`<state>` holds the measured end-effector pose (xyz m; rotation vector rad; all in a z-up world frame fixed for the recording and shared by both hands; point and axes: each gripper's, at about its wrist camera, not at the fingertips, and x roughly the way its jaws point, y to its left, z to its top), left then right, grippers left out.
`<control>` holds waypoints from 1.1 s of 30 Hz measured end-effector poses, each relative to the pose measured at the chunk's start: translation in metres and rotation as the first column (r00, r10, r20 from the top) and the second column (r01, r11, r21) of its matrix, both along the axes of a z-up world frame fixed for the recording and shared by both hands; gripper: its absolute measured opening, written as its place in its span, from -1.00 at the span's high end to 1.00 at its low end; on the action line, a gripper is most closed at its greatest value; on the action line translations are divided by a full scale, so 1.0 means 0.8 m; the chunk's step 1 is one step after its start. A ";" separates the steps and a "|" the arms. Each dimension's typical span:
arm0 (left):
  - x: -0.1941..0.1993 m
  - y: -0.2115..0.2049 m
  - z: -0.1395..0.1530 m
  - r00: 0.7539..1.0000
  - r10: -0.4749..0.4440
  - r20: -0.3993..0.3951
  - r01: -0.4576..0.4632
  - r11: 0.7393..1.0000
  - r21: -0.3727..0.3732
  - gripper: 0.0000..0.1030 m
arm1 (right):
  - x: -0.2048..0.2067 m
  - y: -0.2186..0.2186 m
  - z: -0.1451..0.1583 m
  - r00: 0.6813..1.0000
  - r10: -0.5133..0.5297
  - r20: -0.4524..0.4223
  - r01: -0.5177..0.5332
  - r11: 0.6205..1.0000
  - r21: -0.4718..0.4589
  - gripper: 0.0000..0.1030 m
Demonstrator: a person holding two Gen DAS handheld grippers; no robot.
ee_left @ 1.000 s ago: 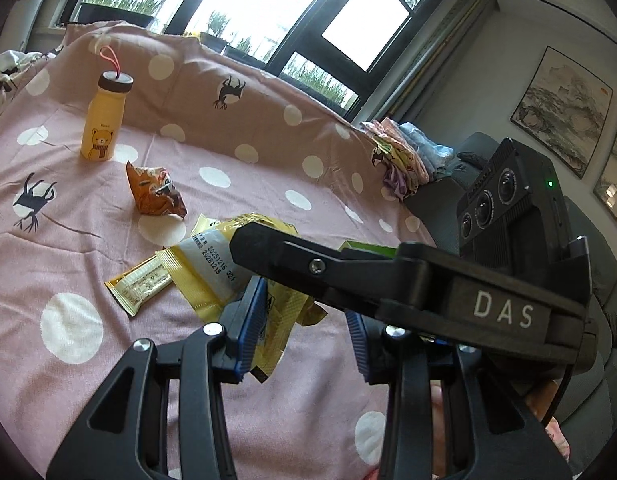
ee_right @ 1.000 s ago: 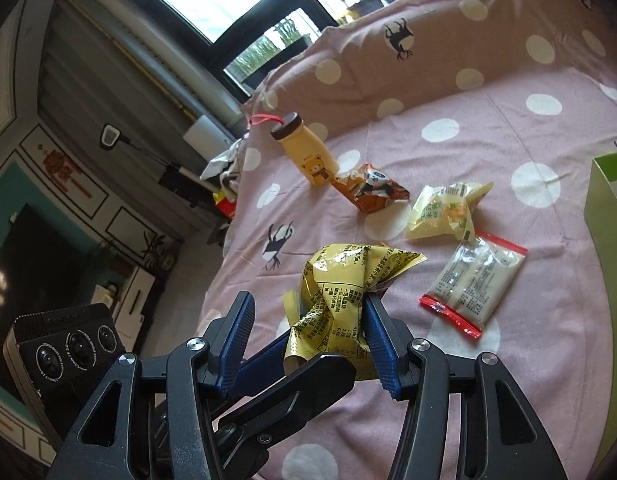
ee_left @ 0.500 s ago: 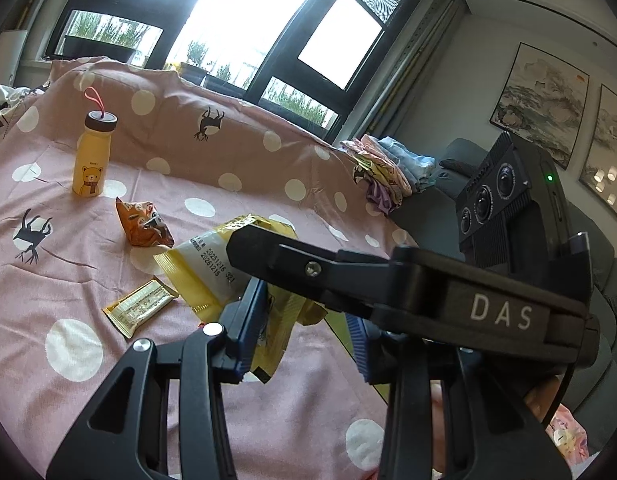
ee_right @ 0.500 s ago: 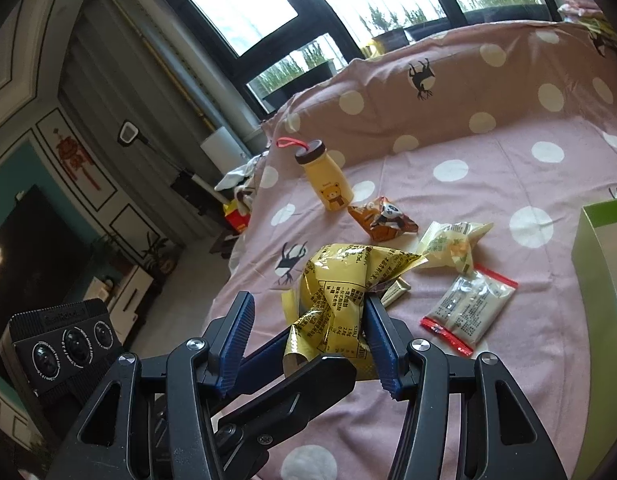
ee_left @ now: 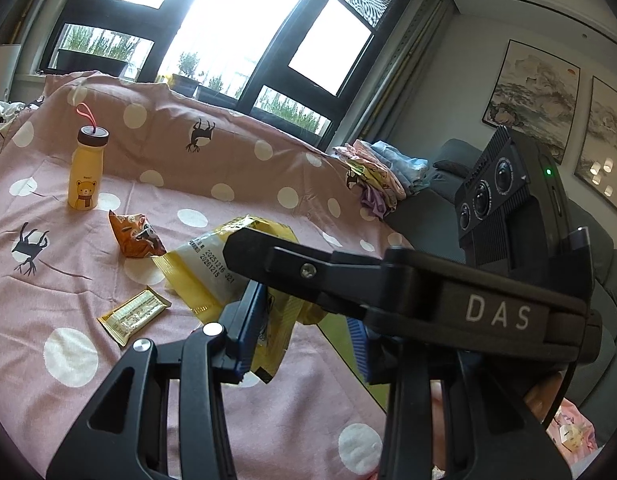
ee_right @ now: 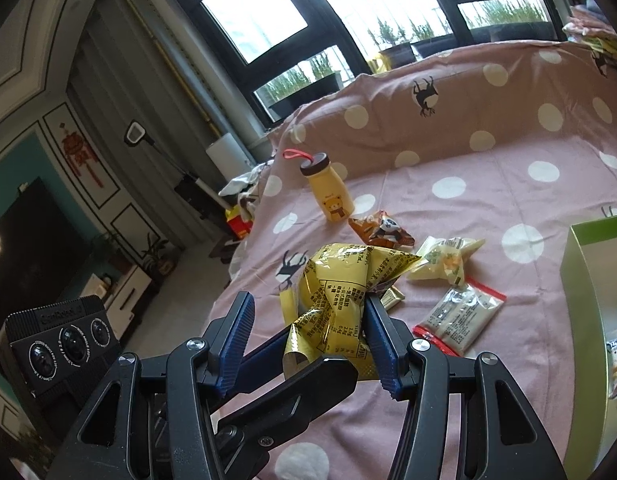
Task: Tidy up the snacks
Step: 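Lift the yellow crinkled bag and carry it toward the green box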
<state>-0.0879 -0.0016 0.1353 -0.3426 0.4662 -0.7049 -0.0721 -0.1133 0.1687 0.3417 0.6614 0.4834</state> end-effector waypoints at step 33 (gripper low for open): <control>-0.012 -0.003 0.009 1.000 -0.006 0.025 0.006 1.000 0.004 0.26 | -0.013 0.003 0.010 1.000 0.000 0.019 0.000 1.000 -0.022 -0.12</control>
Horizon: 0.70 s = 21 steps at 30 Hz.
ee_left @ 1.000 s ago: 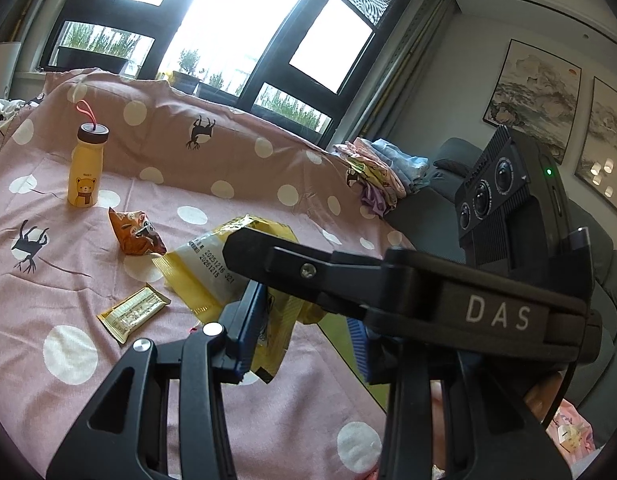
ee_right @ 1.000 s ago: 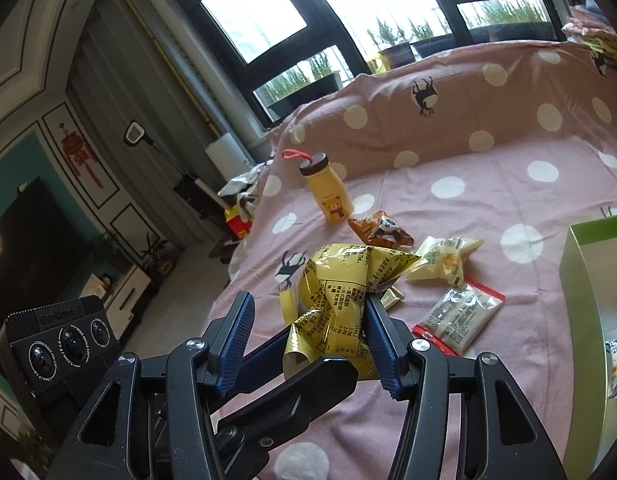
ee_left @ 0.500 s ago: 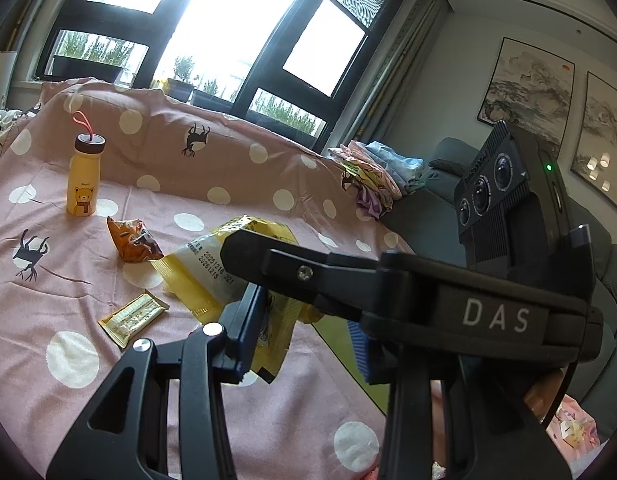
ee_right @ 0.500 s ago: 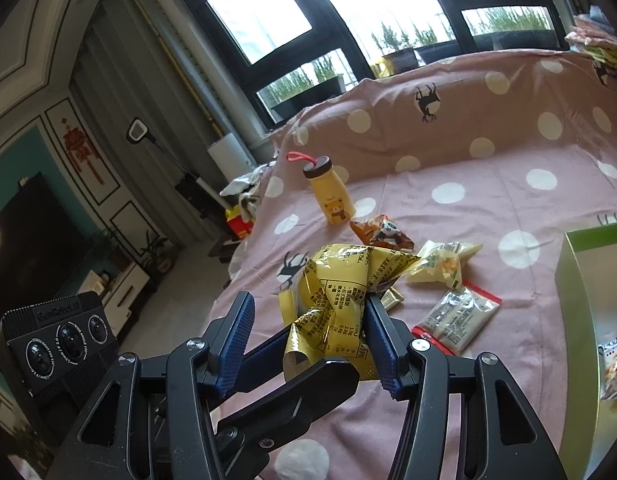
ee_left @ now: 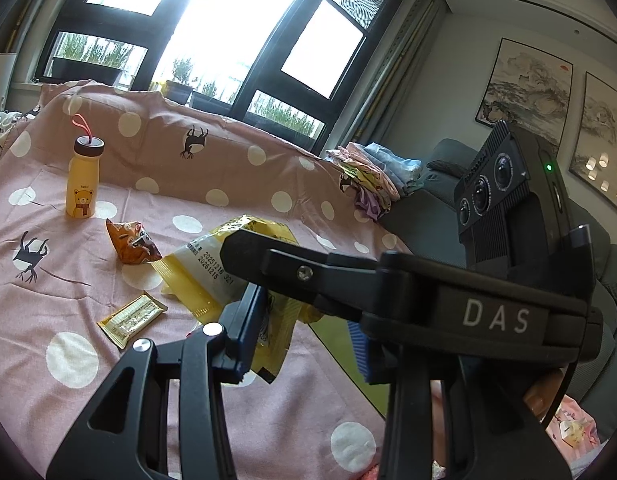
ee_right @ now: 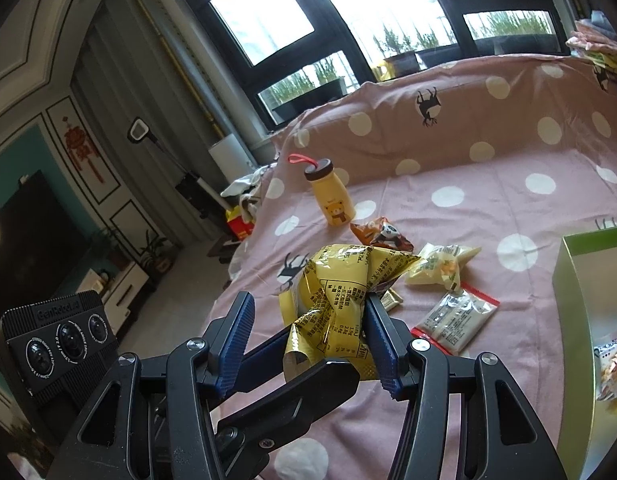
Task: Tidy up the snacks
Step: 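Lift the yellow crinkled bag and carry it toward the green box, then lower the yellow crinkled bag into the green box and open the right tool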
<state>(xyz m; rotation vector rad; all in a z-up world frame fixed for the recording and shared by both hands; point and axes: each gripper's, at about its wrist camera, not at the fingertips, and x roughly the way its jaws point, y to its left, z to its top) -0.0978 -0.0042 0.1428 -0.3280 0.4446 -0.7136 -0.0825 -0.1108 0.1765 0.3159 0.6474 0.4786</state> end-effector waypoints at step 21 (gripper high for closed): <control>-0.002 -0.015 0.004 1.000 -0.024 -0.002 0.024 0.999 -0.024 0.27 | -0.001 -0.009 0.008 1.000 -0.006 -0.005 0.006 1.000 -0.014 -0.12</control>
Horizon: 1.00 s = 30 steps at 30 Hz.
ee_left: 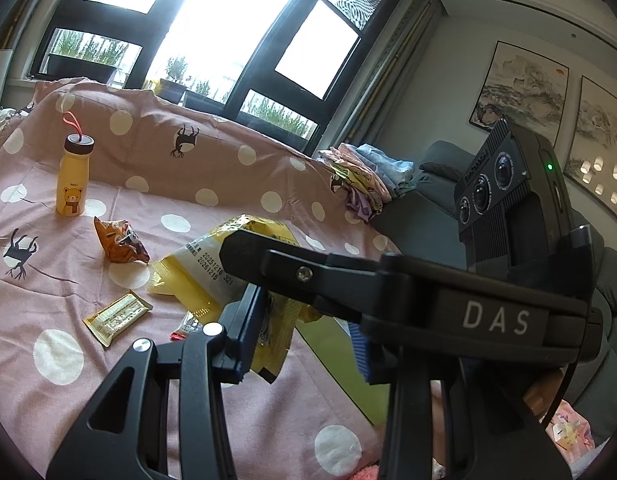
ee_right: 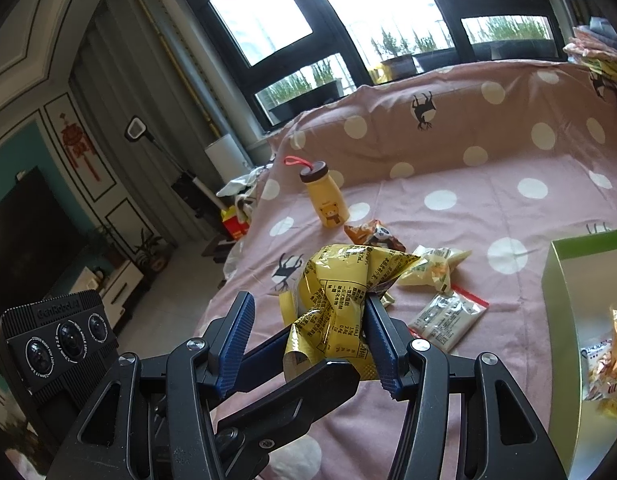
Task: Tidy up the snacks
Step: 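Lower the yellow crinkled bag into the green box and open the right tool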
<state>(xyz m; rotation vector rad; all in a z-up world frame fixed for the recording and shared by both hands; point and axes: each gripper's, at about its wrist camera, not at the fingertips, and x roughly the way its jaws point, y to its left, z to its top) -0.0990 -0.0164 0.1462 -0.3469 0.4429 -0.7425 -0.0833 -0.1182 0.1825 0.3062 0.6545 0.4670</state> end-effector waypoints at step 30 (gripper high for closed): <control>0.047 -0.261 0.026 0.905 -0.426 0.003 0.420 0.892 0.168 0.26 | -0.040 -0.253 0.001 0.890 -0.456 -0.021 0.446 0.858 0.255 -0.12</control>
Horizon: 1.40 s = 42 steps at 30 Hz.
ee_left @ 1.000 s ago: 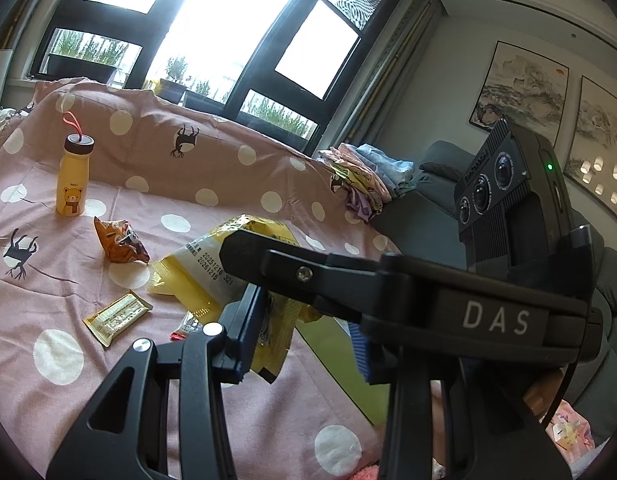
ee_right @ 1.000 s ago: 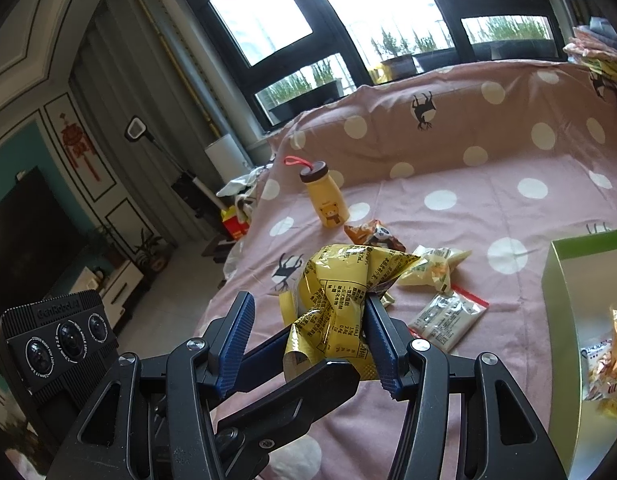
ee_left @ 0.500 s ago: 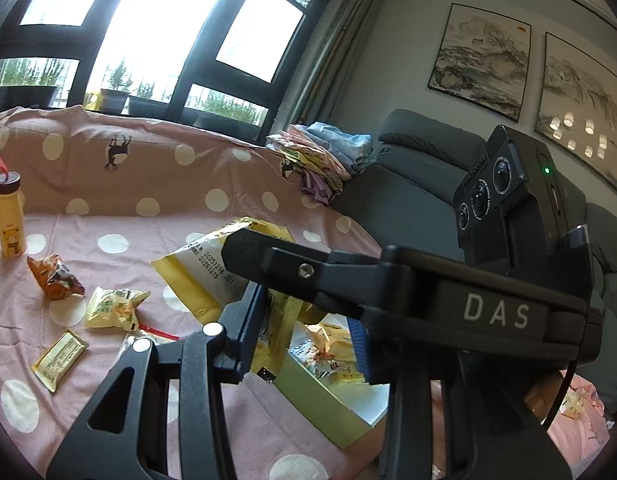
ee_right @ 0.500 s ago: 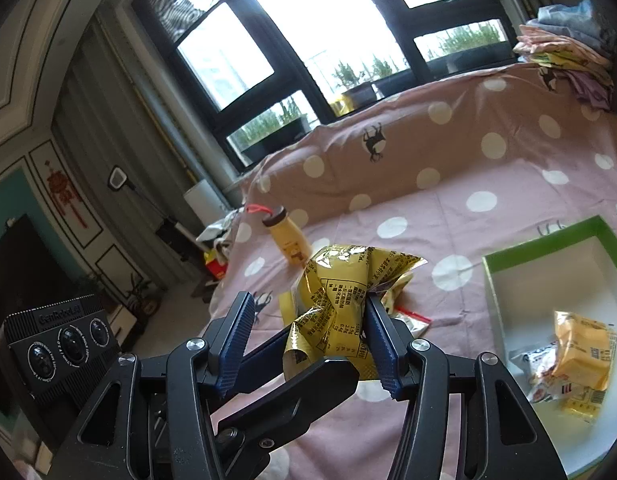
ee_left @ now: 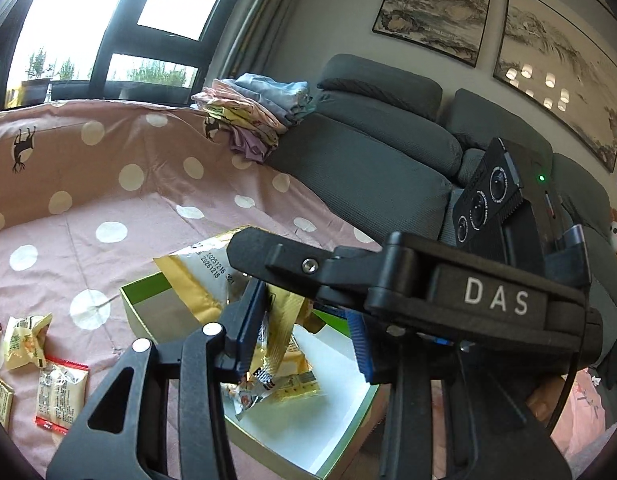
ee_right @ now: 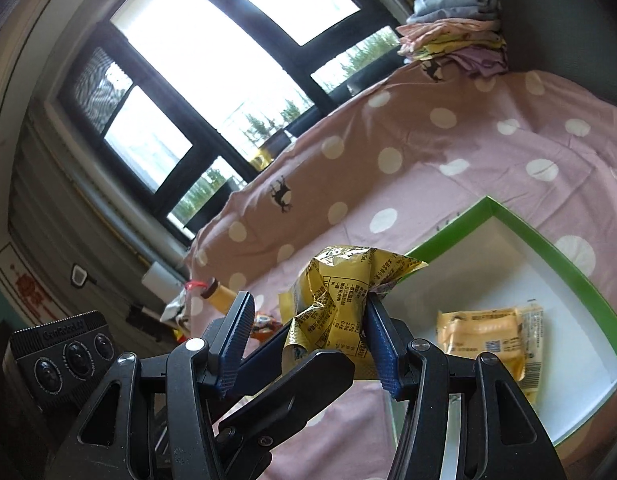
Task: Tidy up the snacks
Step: 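Lower the yellow crinkled bag into the green box and open the right tool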
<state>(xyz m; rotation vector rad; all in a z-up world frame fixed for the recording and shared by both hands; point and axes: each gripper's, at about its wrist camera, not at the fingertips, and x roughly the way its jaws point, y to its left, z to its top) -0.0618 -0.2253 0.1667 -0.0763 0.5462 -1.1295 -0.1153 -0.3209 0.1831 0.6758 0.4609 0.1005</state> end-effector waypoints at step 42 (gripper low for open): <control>0.064 -0.067 -0.080 0.925 0.000 -0.381 0.064 0.986 0.154 0.20 | 0.030 -0.088 -0.110 0.946 -0.129 -0.299 0.204 0.950 0.237 -0.12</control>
